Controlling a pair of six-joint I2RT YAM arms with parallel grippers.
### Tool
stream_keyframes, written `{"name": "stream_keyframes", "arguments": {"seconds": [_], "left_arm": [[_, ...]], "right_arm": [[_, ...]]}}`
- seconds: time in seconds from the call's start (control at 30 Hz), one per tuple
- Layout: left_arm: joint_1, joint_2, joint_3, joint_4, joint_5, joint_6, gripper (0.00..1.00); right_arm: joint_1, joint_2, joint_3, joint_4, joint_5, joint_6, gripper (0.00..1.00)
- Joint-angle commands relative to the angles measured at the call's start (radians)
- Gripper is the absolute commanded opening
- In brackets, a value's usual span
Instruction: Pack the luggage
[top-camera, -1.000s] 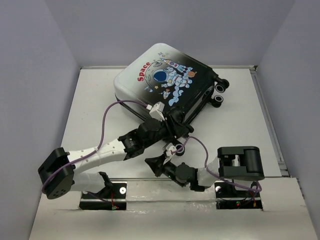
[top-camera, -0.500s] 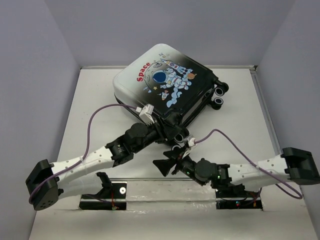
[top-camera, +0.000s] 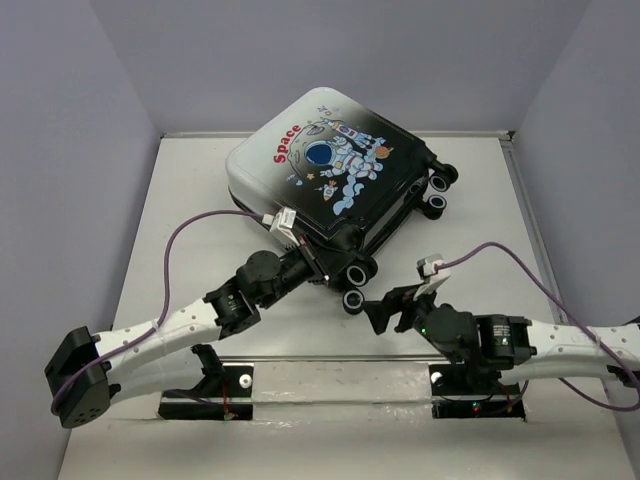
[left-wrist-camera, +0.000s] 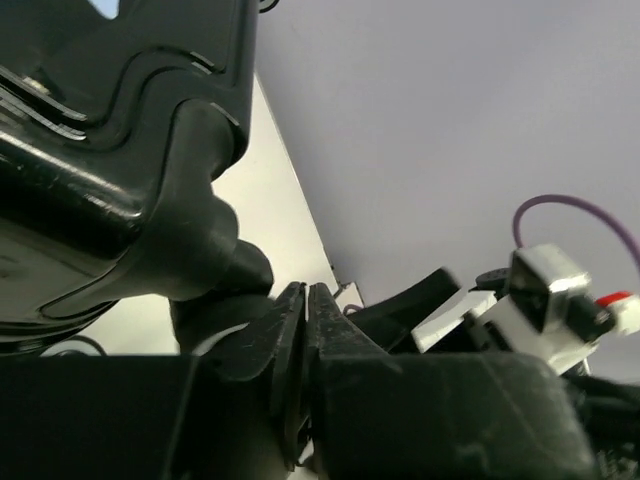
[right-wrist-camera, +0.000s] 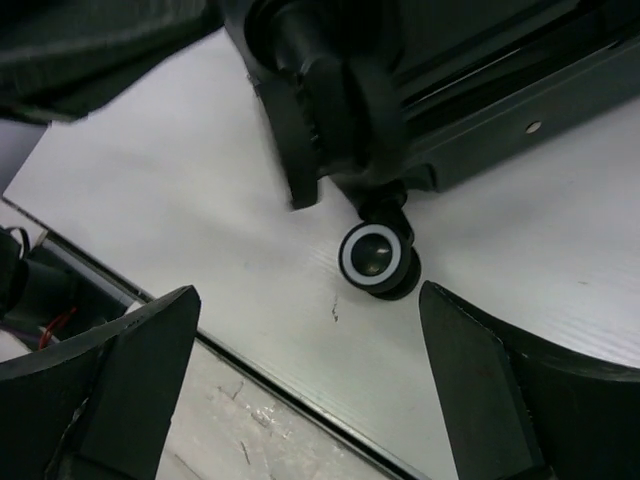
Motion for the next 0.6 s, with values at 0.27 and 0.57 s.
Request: {"name": "stream_keyframes", "arguments": {"seconds": [0.27, 0.57], "left_arm": [[0.007, -0.278, -0.194, -0.189, -0.155, 0.093, 0.38], [0.007, -0.335, -0.263, -0.284, -0.194, 0.128, 0.55]], "right_arm": [[-0.214, 0.147, 0.243, -0.07, -0.171, -0.413, 1.0], [-0.491, 0.293, 0.327, 0.011, -0.512, -0.551, 1.0]]}}
